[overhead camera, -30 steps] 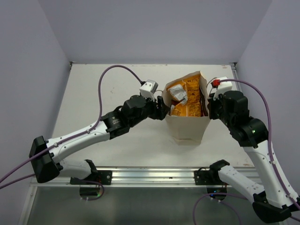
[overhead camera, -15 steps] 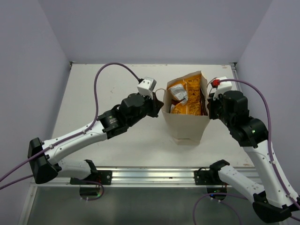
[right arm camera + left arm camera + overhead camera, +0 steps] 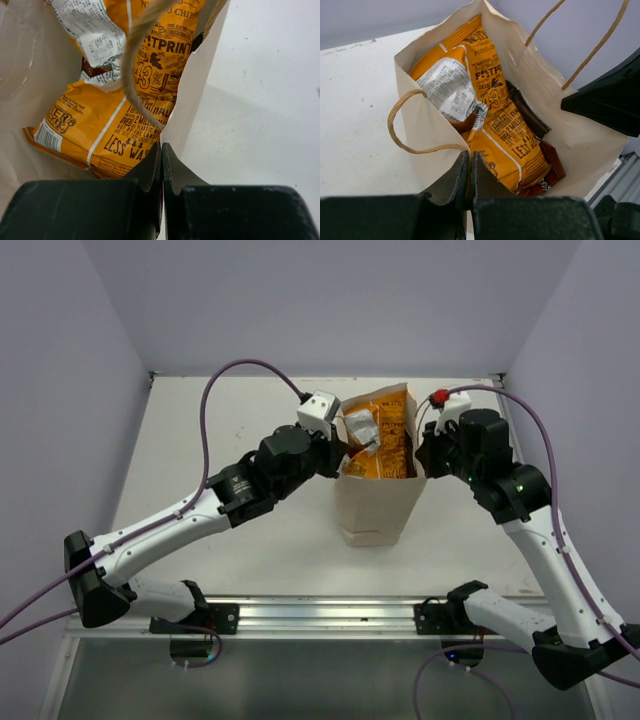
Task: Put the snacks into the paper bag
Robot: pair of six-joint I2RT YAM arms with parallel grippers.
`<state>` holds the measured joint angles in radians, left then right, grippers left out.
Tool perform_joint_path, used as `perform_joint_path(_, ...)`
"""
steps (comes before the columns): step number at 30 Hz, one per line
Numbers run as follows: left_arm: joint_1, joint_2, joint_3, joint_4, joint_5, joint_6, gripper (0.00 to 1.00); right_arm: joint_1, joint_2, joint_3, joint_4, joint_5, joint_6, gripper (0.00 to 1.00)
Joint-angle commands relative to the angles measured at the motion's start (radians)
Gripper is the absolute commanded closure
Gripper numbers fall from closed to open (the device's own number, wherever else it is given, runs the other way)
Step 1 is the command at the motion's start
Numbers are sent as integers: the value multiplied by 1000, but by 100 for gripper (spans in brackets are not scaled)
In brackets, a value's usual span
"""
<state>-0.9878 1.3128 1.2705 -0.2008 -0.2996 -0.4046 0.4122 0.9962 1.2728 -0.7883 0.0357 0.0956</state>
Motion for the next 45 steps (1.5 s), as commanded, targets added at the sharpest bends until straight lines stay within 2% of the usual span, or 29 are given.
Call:
perform_joint_path(1,0,-50,105,100,-42,53,100,5,28,132,144,-108,42,100)
perform_joint_path(8,0,-101,136,67,-108,107,100,8,79,220,162,-189,88,100)
perform_joint_path(12,0,-125,92,49,-137,104,100,28,96,131,188,-243,111,100)
perform_joint_path(18,11,-168,-29,34,-174,78,100,103,82,-32,236,-188,128,100)
perform_joint_path(27,17,-211,-114,-3,-231,58,100,126,73,-12,216,-122,108,100)
perform_joint_path(39,21,-199,-124,-138,-355,1,100,129,59,-58,221,-145,113,100)
perform_joint_path(42,21,-208,-152,-160,-398,-20,100,128,50,-62,224,-149,113,94)
perform_joint_path(45,21,-211,-166,-187,-446,-37,100,128,45,-61,224,-158,112,94)
